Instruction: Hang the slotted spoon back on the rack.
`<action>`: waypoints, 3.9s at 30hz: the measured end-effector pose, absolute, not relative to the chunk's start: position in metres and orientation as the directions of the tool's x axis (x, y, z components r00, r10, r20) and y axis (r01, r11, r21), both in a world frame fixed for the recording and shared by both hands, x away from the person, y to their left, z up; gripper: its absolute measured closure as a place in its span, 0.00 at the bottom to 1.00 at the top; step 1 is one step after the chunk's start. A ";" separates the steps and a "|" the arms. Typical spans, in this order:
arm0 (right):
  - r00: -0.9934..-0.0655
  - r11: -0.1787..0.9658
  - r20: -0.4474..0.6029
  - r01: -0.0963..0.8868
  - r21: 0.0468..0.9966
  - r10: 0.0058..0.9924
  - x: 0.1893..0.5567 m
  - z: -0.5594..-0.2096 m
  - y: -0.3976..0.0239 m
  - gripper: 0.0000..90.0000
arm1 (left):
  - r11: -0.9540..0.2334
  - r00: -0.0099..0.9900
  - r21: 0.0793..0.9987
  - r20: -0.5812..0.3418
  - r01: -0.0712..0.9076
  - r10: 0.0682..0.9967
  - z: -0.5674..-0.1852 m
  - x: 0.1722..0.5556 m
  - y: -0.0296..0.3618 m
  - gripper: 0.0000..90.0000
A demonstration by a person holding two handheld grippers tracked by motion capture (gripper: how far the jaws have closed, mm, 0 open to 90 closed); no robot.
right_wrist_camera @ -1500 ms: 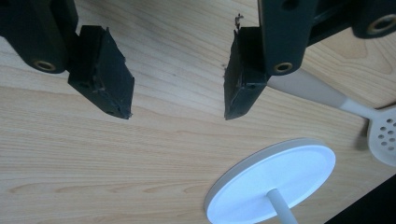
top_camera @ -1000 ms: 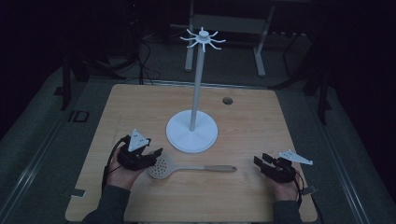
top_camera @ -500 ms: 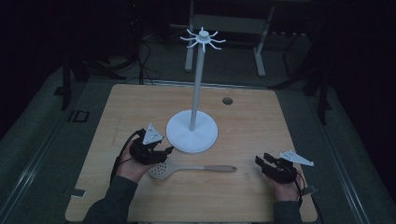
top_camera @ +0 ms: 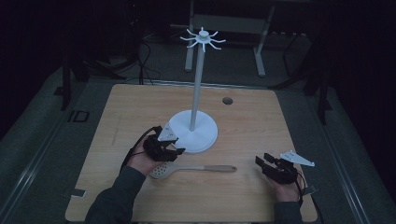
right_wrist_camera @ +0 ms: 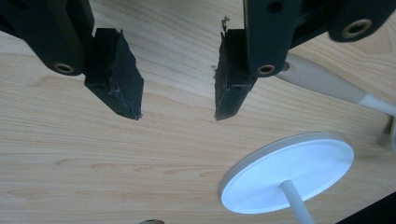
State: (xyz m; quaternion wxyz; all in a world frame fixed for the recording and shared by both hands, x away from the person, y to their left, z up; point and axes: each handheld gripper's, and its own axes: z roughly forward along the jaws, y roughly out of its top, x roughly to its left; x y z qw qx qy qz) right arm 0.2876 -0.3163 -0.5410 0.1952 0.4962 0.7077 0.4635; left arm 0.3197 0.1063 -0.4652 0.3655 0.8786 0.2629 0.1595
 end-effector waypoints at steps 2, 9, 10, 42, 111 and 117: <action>-0.431 0.077 0.184 0.520 0.850 0.883 0.287 -0.541 -0.316 0.57 | -0.602 0.820 0.722 0.084 0.342 0.567 -0.465 0.322 0.102 0.58; -0.432 0.082 0.176 0.516 0.853 0.884 0.287 -0.540 -0.318 0.58 | -0.643 0.843 0.682 0.072 0.348 0.533 -0.469 0.329 0.086 0.63; -0.432 0.081 0.176 0.515 0.854 0.885 0.287 -0.539 -0.319 0.58 | -0.651 0.849 0.675 0.070 0.347 0.524 -0.470 0.330 0.084 0.63; -0.430 0.071 0.182 0.510 0.857 0.884 0.285 -0.539 -0.325 0.57 | -0.902 0.962 0.380 0.089 0.206 0.257 -0.518 0.342 -0.002 0.69; -0.425 0.072 0.184 0.518 0.853 0.886 0.285 -0.542 -0.326 0.57 | -0.832 0.845 0.297 0.124 0.468 0.520 -0.517 0.365 0.036 0.82; -0.426 0.074 0.182 0.517 0.853 0.886 0.285 -0.542 -0.326 0.57 | -0.800 0.828 0.387 0.140 0.458 0.542 -0.504 0.359 0.038 0.82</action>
